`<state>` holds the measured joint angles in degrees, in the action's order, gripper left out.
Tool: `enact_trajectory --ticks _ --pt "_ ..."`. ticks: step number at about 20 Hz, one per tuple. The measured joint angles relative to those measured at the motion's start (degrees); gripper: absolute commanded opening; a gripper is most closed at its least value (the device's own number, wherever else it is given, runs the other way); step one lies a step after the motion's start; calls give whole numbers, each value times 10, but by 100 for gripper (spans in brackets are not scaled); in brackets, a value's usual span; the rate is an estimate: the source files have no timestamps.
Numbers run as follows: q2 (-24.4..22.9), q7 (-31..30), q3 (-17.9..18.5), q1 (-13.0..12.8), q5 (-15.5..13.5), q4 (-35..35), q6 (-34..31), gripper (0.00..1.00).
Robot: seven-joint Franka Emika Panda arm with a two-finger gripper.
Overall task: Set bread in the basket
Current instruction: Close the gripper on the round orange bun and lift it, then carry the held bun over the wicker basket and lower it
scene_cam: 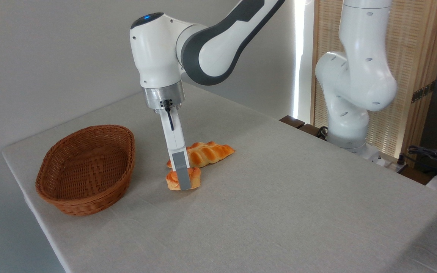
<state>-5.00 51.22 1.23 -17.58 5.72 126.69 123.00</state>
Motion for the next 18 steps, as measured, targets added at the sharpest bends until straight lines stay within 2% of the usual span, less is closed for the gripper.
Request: enact_trajectory --ticks 12,18 --pt "0 2 -2 -1 0 -1 0 41" --pt "0 2 -1 2 0 -43 -12 44"
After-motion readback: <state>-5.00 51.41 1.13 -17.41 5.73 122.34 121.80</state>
